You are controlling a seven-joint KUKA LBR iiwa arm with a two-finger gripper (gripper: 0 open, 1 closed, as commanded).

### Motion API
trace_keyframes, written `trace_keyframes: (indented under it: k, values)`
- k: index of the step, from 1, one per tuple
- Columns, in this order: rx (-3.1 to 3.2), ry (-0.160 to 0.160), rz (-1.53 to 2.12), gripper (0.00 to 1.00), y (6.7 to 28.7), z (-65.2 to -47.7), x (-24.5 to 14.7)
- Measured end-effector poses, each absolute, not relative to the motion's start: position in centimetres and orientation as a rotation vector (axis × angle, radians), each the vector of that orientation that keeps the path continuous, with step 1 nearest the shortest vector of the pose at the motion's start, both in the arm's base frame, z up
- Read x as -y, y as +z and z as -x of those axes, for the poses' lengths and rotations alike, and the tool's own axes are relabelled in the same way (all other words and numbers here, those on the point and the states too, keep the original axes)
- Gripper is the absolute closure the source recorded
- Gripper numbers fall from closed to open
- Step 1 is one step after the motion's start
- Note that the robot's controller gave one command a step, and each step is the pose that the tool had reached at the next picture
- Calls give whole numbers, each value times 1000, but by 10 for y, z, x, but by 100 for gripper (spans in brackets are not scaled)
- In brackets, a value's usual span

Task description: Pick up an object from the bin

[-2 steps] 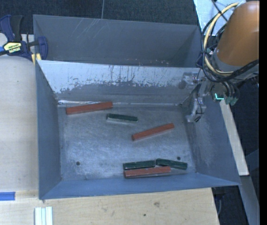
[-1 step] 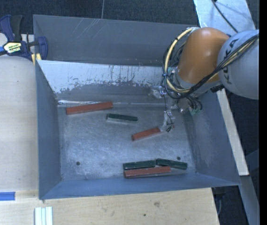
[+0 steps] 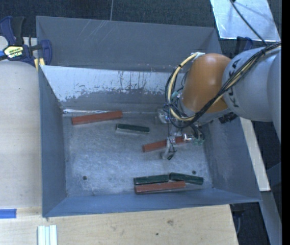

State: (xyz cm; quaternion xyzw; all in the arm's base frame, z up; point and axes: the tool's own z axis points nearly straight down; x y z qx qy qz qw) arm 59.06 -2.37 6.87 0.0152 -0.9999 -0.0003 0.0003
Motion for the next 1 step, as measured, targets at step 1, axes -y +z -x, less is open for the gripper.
trace_keyframes:
  k: [1]
  values:
    - [3147, 1, -50, 100, 71, -593, 24]
